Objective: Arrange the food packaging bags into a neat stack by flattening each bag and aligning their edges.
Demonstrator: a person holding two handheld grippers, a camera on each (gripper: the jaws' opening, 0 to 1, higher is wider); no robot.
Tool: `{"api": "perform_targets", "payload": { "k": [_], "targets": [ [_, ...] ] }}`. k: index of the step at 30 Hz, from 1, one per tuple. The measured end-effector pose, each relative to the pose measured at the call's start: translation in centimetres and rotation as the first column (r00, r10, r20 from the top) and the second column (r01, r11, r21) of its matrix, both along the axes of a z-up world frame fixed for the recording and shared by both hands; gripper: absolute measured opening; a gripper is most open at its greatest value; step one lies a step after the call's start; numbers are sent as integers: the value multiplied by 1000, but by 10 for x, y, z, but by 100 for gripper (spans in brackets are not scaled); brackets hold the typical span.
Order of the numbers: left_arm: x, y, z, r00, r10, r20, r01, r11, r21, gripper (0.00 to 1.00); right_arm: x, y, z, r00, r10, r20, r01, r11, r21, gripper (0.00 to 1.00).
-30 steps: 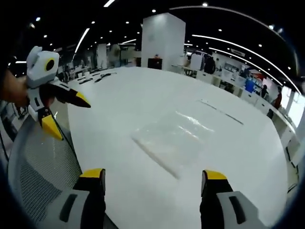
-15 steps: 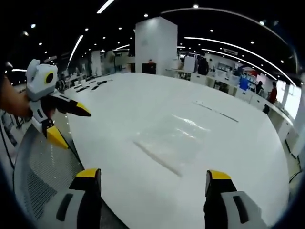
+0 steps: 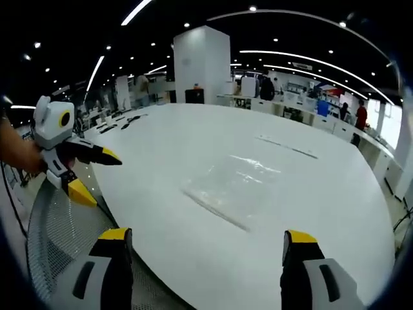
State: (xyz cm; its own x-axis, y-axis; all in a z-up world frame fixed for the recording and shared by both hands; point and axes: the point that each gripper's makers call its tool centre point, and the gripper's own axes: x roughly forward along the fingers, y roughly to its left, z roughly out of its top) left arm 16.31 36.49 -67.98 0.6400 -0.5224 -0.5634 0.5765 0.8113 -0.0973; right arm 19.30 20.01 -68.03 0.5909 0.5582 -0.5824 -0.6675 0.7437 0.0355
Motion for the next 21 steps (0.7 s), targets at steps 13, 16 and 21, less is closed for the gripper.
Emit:
{"api": "perform_targets", "payload": {
  "k": [13, 16, 21],
  "targets": [
    [-6, 9, 1, 999, 29, 17, -29, 1000, -8, 72, -15, 3, 1, 1000, -3, -19, 4, 1000, 26, 100],
    [-6, 15, 4, 999, 44, 27, -44, 999, -13, 72, -19, 5, 2, 1000, 0, -12, 0, 1000, 25, 100],
    [-6, 15, 7, 998, 54, 40, -52, 997, -57, 72, -18, 5, 2, 1000, -6, 4, 6, 999, 43, 100]
  ]
}}
